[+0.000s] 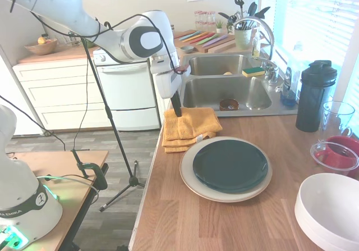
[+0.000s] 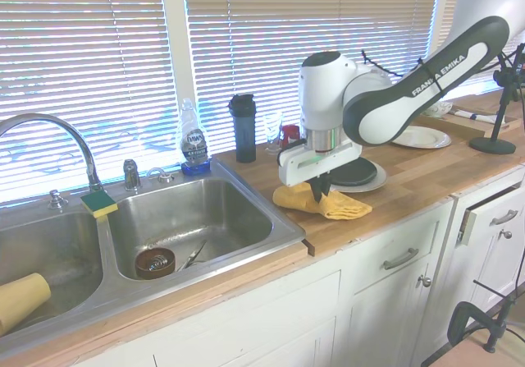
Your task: Wipe the blue plate in counterclockwise motion
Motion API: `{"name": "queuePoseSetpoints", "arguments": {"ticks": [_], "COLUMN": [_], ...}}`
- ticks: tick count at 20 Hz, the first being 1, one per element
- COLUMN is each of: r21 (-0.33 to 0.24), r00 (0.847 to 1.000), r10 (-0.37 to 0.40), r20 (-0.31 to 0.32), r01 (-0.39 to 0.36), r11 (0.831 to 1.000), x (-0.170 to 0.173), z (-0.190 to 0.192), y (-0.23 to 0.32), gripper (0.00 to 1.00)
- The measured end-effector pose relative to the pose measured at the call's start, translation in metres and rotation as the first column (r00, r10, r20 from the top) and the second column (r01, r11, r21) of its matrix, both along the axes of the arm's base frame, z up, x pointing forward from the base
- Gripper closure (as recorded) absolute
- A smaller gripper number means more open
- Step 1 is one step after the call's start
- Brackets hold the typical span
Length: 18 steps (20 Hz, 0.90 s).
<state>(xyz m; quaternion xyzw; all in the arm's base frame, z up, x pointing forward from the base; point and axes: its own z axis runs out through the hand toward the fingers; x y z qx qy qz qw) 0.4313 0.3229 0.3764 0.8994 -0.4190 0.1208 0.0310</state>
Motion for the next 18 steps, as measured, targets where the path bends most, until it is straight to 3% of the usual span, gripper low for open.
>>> {"name": "queuePoseSetpoints", "arguments": {"ticks": [8, 18], "r21": [0.070, 0.163], "r00": [0.999, 0.998], "r10": [0.001, -0.066], "r20": [0.047, 0.018], "r01": [-0.004, 0.063], "r11": [0.998, 0.985], "x": [0.006, 0.050], "z": [0.071, 0.132], "y": [-0.041, -0.130], "gripper": [1.00, 1.00]}}
